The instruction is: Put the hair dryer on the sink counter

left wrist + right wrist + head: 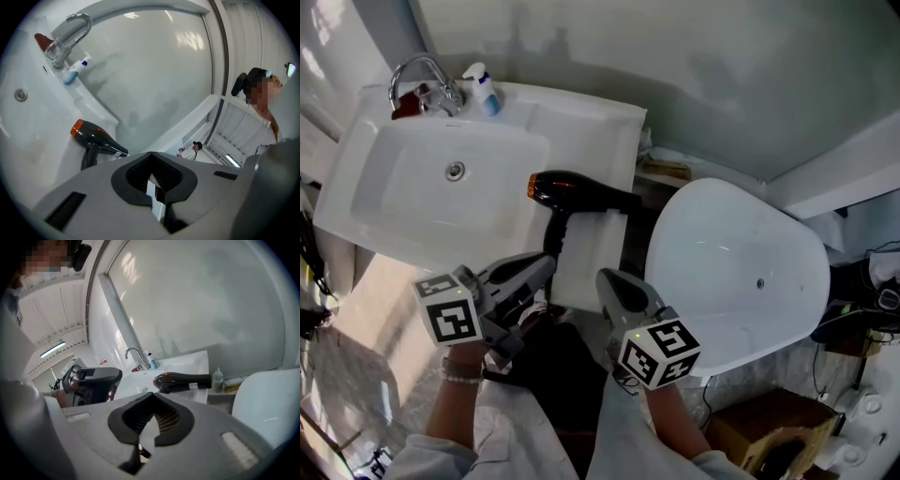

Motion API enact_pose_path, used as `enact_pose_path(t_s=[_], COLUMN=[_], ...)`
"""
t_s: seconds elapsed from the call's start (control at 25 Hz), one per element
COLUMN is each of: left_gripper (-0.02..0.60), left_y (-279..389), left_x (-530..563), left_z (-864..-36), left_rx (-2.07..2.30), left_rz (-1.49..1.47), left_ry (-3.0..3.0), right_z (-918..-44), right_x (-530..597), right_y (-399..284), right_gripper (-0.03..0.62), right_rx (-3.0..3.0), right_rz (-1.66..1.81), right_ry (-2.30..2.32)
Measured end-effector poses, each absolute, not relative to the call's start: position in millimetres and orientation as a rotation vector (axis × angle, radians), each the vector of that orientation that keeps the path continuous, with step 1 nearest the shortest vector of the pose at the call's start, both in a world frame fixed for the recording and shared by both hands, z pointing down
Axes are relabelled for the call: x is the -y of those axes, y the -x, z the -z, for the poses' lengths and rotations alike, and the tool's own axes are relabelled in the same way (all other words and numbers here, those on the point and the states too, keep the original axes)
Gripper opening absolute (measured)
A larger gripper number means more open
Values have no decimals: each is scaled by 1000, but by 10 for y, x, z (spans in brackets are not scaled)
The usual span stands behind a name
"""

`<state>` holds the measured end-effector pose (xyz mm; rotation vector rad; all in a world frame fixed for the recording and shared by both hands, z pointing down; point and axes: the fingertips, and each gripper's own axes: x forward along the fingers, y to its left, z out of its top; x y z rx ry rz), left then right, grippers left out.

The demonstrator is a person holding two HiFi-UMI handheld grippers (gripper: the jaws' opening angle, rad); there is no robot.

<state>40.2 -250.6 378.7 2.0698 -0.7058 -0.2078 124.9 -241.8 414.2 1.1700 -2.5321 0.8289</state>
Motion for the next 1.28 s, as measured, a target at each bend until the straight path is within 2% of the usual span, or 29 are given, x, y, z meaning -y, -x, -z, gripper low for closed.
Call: enact_pose_path(t_s=[0.56, 1.28], left_gripper=[5, 5], left_y=[-316, 325], left_x=[2097, 942], left_z=[-3533, -3195], left_rx=[684, 787], left_rz=[228, 154], left_ry=[-2126, -2339], right_z=[-3963, -3426], right_x=[2153, 1025], right_y=[-1453, -822], right_gripper=[-2, -2], right_rx=[2514, 2559], right_rz=[-807, -616], right_ry=[-1337, -1525])
